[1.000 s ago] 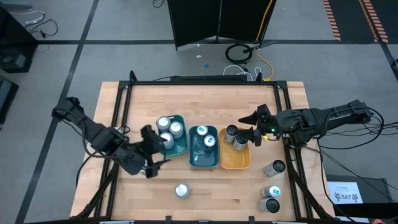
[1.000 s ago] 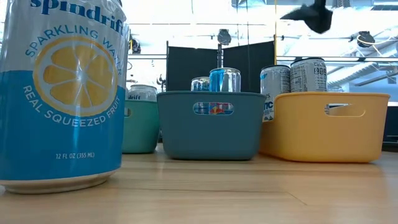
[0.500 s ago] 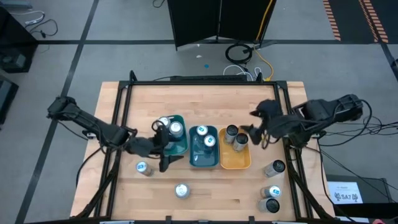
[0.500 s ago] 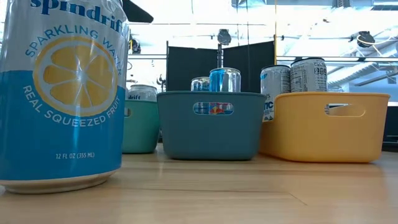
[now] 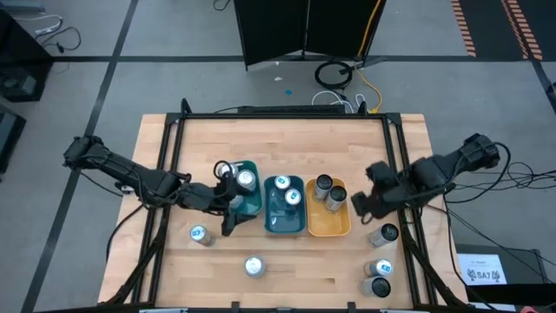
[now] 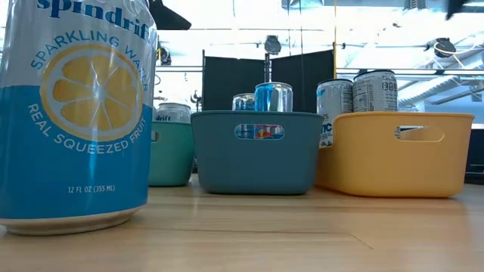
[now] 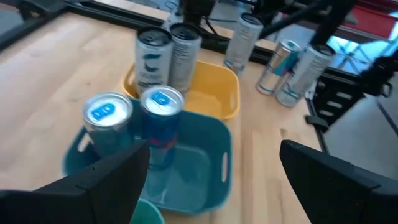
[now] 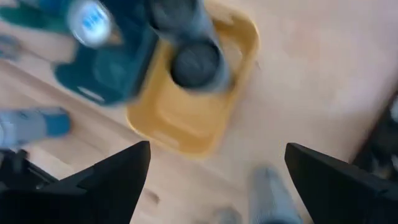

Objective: Sort soda cans
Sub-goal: Put the white-blue soda can into the yellow bin

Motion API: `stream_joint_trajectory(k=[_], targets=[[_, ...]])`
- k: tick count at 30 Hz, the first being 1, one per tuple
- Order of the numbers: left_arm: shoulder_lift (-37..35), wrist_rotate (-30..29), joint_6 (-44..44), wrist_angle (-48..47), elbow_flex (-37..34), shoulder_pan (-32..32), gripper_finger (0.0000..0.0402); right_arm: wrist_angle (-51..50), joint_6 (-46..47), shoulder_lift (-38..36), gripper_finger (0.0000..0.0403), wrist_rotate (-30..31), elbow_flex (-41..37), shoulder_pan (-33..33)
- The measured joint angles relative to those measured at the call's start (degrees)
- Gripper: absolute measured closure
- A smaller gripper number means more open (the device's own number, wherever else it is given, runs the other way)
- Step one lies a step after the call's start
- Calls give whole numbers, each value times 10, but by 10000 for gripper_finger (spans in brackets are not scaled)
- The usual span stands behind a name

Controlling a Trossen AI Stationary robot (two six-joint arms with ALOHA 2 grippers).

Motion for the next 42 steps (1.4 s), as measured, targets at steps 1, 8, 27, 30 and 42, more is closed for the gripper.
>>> stream_joint_trajectory(k=[1,8,27,30,42], targets=[[0,8,0,0,0,0,33,-7,26,-3,39,-10,-10,9],[0,32,0,-1,0,-1,33,-16,133,-9,39,-51,-62,69],[0,32,-2,-12,0,-1,33,18,211,-12,39,-141,-166,136],[0,32,-2,-9,0,-1,33,19,227,-12,39,-141,-166,145],[0,32,-3,-9,1,-1,33,95,240,-10,40,-184,-226,149]])
